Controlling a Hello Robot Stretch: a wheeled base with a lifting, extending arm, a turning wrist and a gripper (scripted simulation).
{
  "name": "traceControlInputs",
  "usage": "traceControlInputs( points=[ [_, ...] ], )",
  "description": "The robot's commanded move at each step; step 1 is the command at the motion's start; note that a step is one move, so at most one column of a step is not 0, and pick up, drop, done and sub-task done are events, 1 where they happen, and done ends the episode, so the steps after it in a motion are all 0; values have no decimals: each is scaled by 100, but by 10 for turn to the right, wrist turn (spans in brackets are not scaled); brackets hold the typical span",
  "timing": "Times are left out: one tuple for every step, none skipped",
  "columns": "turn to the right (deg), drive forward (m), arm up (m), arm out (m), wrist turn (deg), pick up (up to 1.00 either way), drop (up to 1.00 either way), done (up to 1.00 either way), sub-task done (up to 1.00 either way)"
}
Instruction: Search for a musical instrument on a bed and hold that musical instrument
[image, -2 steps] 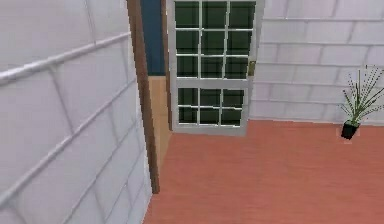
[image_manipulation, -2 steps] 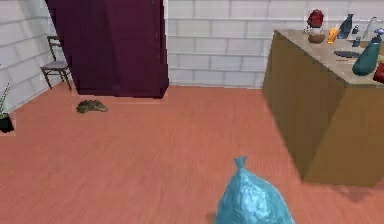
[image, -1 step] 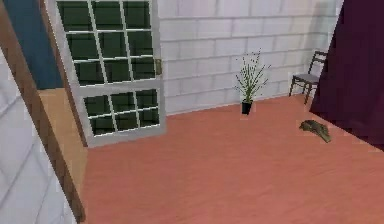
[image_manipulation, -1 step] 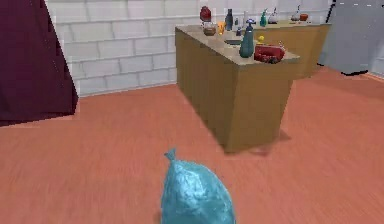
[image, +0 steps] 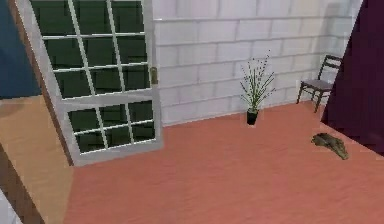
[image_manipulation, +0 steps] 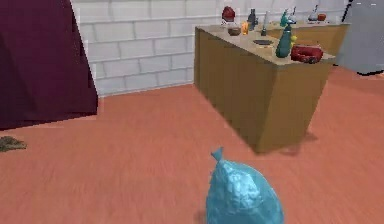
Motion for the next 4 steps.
traceControlInputs(
  points=[
    [-150, 0, 0, 0, 0, 0, 0, 0, 0],
    [0, 100, 0, 0, 0, 0, 0, 0, 0],
    [-60, 0, 0, 0, 0, 0, 0, 0, 0],
    [0, 35, 0, 0, 0, 0, 0, 0, 0]
  ],
)
